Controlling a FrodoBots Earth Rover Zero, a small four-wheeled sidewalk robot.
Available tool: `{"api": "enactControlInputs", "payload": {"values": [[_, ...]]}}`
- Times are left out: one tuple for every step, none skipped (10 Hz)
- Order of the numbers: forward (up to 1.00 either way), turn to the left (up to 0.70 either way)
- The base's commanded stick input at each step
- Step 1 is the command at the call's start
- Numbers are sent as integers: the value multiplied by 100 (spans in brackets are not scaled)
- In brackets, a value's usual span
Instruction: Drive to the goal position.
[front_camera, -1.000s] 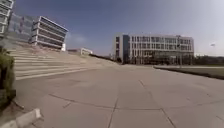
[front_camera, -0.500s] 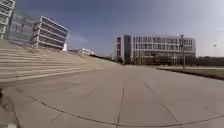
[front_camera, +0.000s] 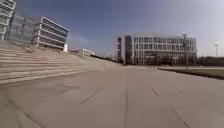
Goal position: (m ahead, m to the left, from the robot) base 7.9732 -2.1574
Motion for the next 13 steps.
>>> {"api": "enactControlInputs", "payload": {"values": [[70, 0], [70, 0], [70, 0], [70, 0], [70, 0], [70, 0], [70, 0], [70, 0], [70, 0], [70, 0], [70, 0], [70, 0], [70, 0]]}}
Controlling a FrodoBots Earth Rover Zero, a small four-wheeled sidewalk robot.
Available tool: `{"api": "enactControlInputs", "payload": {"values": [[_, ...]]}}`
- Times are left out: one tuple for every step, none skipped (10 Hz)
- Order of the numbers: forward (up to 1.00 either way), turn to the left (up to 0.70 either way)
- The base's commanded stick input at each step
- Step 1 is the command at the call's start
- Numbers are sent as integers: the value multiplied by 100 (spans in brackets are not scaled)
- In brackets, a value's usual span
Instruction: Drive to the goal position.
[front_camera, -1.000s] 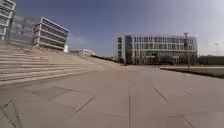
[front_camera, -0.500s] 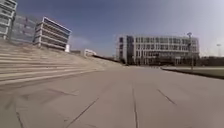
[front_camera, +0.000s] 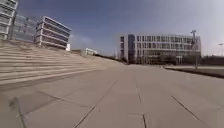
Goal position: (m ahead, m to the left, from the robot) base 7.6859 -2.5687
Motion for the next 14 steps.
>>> {"api": "enactControlInputs", "payload": {"values": [[70, 0], [70, 0], [70, 0], [70, 0], [70, 0], [70, 0], [70, 12], [70, 29], [70, 0], [70, 0], [70, 0], [70, 0], [70, 0], [70, 0]]}}
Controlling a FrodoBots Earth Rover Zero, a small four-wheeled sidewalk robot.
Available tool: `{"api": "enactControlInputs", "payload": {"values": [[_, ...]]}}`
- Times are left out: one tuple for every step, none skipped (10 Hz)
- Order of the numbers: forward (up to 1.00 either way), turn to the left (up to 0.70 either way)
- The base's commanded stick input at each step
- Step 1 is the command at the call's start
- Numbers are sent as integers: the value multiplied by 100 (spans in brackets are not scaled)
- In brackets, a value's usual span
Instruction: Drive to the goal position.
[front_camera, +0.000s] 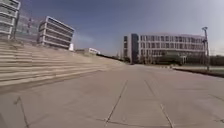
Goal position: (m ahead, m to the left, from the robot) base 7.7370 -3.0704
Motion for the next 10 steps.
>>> {"api": "enactControlInputs", "payload": {"values": [[70, 0], [70, 0], [70, 0], [70, 0], [70, 0], [70, 0], [70, 0], [70, 0], [70, 0], [70, 0]]}}
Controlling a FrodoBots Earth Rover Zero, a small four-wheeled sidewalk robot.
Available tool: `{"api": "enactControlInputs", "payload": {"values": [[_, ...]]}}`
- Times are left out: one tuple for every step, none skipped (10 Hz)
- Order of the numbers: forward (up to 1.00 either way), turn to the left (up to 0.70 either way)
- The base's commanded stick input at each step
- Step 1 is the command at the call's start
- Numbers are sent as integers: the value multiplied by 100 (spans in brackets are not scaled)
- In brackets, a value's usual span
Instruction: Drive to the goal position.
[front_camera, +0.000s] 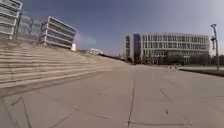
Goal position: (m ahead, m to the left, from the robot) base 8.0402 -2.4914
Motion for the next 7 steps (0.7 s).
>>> {"api": "enactControlInputs", "payload": {"values": [[70, 0], [70, 0], [70, 0], [70, 0], [70, 0], [70, 0], [70, 0]]}}
